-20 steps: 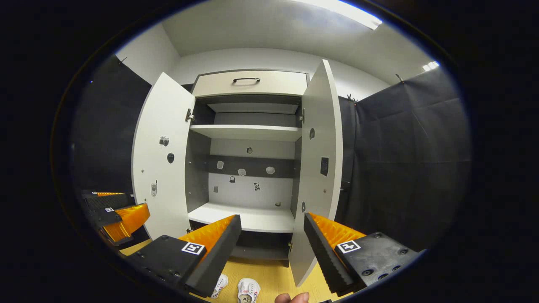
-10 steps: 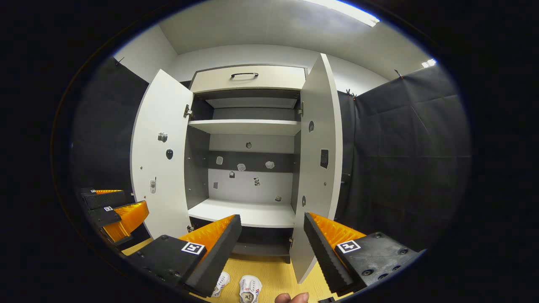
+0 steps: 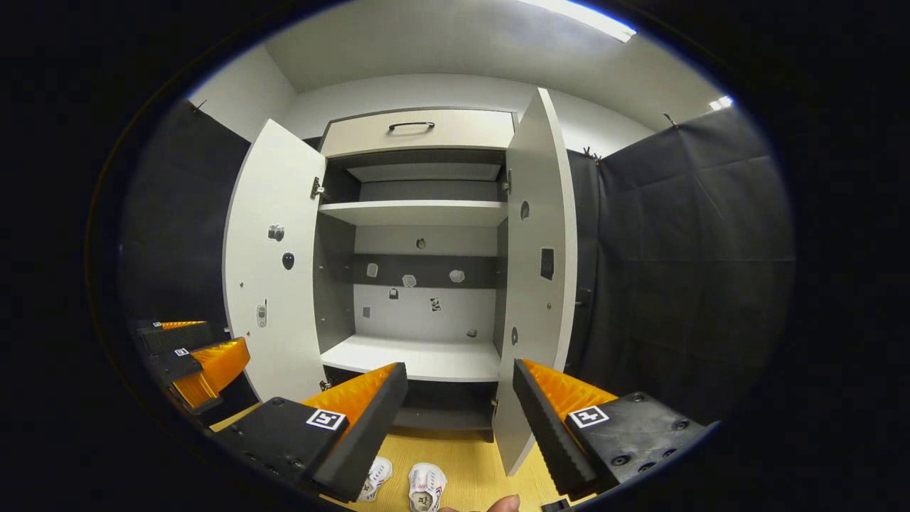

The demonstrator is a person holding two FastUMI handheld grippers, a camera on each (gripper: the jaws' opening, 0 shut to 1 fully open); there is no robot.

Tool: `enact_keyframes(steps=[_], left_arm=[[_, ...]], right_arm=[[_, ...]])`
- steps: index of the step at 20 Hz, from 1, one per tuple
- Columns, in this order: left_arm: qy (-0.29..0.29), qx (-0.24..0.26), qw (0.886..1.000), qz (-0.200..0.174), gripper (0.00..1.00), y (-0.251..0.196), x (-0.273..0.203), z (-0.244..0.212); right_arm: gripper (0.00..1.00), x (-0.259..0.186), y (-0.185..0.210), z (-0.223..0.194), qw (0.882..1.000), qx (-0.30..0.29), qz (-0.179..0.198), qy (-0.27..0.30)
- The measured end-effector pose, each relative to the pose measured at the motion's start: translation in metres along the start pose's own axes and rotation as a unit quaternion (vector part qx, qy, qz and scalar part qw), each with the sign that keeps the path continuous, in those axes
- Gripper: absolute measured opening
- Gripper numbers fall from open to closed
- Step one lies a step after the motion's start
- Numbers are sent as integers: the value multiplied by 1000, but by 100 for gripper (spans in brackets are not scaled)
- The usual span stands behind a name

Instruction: Grab one shoe with the right hand and put it into the shoe cabinet, grab the other shoe with the left hand and put it into the shoe cabinet; then close the right door with the right hand and the left door with the left hand.

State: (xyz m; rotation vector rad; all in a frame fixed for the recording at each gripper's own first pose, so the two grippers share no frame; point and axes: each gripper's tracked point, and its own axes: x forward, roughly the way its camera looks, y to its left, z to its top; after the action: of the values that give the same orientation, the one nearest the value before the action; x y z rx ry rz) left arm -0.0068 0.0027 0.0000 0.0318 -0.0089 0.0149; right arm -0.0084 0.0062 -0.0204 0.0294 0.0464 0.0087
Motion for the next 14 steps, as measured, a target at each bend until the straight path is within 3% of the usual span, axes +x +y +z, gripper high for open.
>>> enact_keyframes(steps=[4,7,14], left_arm=[[-1,1,1000,5,95,5,-2,-2],[1,2,1000,11,95,10,-5,-6],[17,8,999,31,95,25,-9,-33]], right_arm=[[97,0,17,-22,999,10,31,30],[98,-4,33,-66,994,22,56,88],[98,-26,61,-204,965,65,90,239]])
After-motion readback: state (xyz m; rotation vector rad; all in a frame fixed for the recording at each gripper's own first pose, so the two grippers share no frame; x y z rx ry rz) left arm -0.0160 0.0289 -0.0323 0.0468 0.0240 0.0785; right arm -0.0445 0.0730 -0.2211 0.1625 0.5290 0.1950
